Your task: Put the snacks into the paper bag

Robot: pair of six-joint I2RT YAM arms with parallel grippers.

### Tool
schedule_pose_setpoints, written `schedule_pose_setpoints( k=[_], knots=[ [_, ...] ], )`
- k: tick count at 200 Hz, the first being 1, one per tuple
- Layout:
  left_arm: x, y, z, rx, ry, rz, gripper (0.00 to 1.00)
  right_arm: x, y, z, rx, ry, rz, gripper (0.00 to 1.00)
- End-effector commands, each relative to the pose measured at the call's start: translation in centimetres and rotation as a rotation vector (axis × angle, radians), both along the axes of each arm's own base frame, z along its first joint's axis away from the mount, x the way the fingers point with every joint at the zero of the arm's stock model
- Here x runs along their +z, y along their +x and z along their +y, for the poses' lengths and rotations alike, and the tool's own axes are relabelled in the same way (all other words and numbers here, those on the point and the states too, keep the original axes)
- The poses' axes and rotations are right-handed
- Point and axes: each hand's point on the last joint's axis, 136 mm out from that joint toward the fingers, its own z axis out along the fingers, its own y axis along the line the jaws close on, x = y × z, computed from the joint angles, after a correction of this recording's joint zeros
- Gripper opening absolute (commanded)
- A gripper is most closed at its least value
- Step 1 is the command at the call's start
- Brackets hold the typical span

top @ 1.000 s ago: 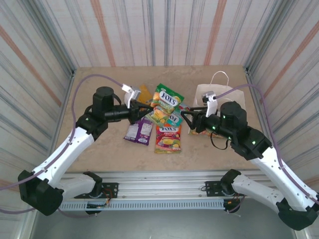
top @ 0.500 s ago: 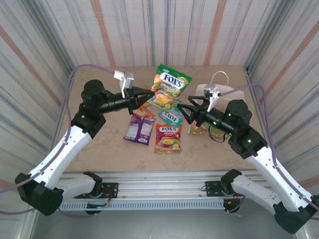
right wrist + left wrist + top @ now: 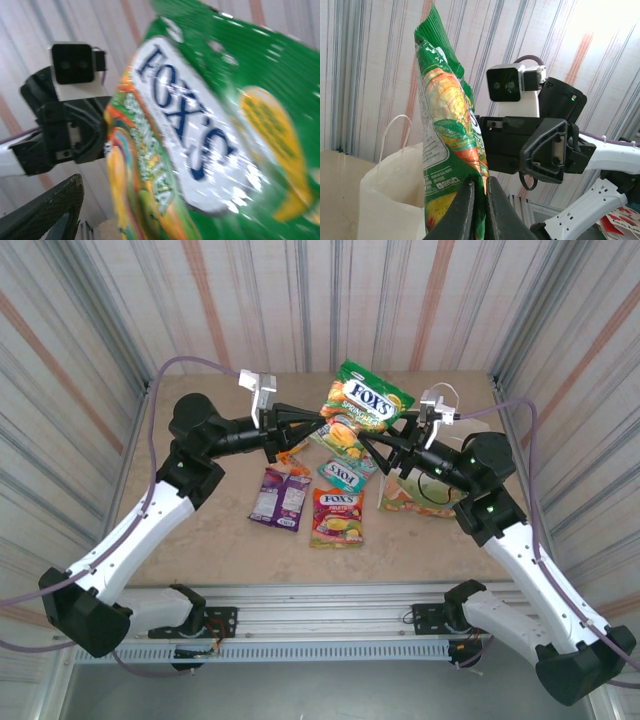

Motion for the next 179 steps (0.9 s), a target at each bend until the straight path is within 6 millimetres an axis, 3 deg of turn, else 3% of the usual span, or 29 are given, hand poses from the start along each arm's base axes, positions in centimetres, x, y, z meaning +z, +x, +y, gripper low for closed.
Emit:
schedule_pose_setpoints(
  k=[1, 62, 92, 111, 126, 155, 179],
  knots=[
    [2.8, -0.8, 0.4, 0.005, -0.053, -0.089, 0.0, 1.8, -1.9, 0.1, 0.079, 0.032, -0.103, 0.74],
    [1.9, 0.4, -0.1, 0.023, -0.04, -0.065, 0.0, 1.7, -1.2, -0.5, 0.016, 0.032, -0.114, 0.43],
    [1.3, 1.1, -0.2, 0.052, -0.023, -0.052, 0.0, 1.6, -0.8, -1.0, -0.033, 0.019, -0.122, 0.16],
    [0.8, 1.5, -0.2, 0.069, -0.01, -0.039, 0.0, 1.6, -0.7, -1.4, -0.064, 0.006, -0.133, 0.09],
    [0.4, 2.0, -0.3, 0.087, -0.005, -0.024, 0.12, 1.7, -0.7, -1.7, -0.09, -0.008, -0.149, 0.07],
    [-0.3, 2.8, -0.1, 0.135, 0.014, 0.005, 0.5, 2.5, -1.0, -2.5, -0.11, -0.073, -0.193, 0.05],
    [-1.3, 3.8, 0.3, 0.2, 0.06, 0.025, 0.65, 3.9, -0.6, -3.6, -0.112, -0.17, -0.207, 0.03]
  ],
)
